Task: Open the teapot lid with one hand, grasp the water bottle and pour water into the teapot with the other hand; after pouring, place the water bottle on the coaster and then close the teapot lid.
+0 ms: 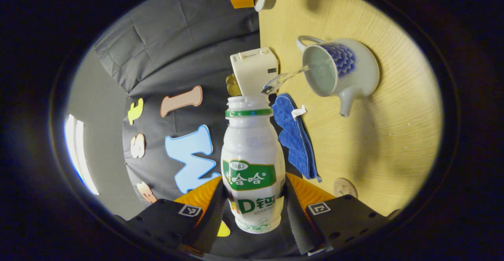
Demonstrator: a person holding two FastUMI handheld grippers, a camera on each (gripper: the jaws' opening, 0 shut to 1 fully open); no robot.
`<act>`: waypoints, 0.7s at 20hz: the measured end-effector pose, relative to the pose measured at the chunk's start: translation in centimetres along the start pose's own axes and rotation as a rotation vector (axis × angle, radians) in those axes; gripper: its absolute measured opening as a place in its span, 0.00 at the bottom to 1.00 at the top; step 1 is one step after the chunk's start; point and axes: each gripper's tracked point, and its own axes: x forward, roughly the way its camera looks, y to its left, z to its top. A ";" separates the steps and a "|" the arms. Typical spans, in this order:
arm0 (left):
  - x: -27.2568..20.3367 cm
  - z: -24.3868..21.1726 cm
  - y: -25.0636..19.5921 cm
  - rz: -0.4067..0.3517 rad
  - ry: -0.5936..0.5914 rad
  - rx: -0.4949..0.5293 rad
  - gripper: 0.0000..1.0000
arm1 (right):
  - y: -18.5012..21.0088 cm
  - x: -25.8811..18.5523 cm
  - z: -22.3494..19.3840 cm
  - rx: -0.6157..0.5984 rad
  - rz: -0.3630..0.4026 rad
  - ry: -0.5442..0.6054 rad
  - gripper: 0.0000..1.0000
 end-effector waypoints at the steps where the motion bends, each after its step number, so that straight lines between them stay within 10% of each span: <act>1: 0.0 0.1 0.1 0.001 -0.001 0.008 0.87 | 0.0 0.0 -0.1 0.000 0.000 0.001 0.03; 14: 0.4 -0.3 0.5 0.012 -0.013 0.091 0.87 | 0.0 0.0 0.0 0.000 0.001 -0.001 0.03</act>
